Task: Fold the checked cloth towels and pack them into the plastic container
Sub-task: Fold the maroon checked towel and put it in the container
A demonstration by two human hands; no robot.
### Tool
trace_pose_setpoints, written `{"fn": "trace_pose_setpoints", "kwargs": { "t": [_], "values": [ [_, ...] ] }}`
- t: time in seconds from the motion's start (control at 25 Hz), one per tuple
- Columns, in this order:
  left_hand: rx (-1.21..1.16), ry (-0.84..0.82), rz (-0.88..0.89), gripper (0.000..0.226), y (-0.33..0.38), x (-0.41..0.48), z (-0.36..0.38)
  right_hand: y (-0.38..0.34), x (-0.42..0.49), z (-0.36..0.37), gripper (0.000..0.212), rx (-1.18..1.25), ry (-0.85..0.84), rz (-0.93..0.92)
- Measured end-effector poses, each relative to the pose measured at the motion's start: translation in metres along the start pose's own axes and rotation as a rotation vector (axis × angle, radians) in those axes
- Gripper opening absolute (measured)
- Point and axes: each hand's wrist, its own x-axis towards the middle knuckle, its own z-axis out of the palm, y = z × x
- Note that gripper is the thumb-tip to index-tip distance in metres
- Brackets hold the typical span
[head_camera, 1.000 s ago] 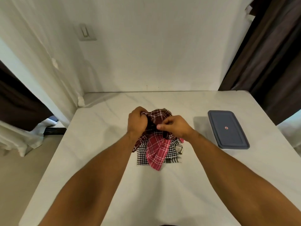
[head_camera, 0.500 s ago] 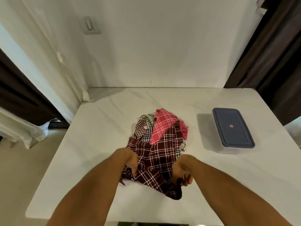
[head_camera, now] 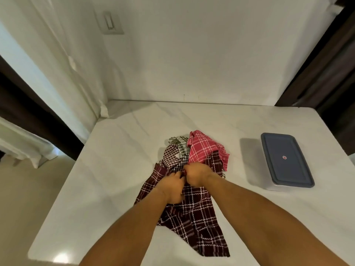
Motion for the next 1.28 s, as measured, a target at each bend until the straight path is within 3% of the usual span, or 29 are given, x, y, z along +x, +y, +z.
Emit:
{"fn": "trace_pose_setpoints", "kwargs": {
  "t": [0.12, 0.24, 0.52, 0.64, 0.76, 0.84, 0.96, 1.08, 1.16, 1.2, 1.28],
  "values": [
    [-0.018, -0.092, -0.039, 0.088, 0.002, -0.002, 0.022, 0.000, 0.025, -0.006, 0.035, -0.156, -0.096, 0.028],
    [-0.041, -0.109, -0.086, 0.093, -0.005, -0.006, 0.030, 0.012, 0.041, -0.009, 0.058, -0.277, -0.135, 0.074],
    [-0.059, -0.262, -0.120, 0.102, -0.018, -0.018, 0.039, 0.034, 0.077, -0.037, 0.076, -0.272, -0.100, 0.127],
    [-0.073, -0.291, -0.115, 0.115, -0.016, -0.020, 0.038, 0.032, 0.080, -0.035, 0.072, -0.282, -0.011, 0.102],
    [-0.037, -0.328, -0.080, 0.133, -0.016, -0.025, 0.041, 0.016, 0.049, 0.003, 0.058, -0.198, 0.363, -0.031],
    [-0.101, -0.356, -0.106, 0.135, -0.016, -0.029, 0.044, 0.008, 0.013, 0.045, 0.056, -0.110, 0.458, -0.097],
    [-0.311, -0.312, -0.193, 0.111, -0.011, -0.031, 0.046, 0.018, -0.036, 0.108, 0.063, -0.005, 0.330, 0.020],
    [-0.512, -0.062, -0.339, 0.080, -0.015, -0.033, 0.047, 0.038, -0.074, 0.141, 0.057, 0.031, 0.276, 0.158],
    [-0.446, -0.061, -0.390, 0.071, -0.020, -0.037, 0.049, 0.044, -0.093, 0.142, 0.044, -0.003, 0.294, 0.210],
    [-0.346, -0.100, -0.405, 0.073, -0.021, -0.042, 0.050, 0.045, -0.101, 0.138, 0.038, -0.016, 0.282, 0.242],
    [-0.151, -0.189, -0.407, 0.101, -0.018, -0.053, 0.055, 0.044, -0.112, 0.134, 0.036, -0.011, 0.225, 0.314]
  ]
}}
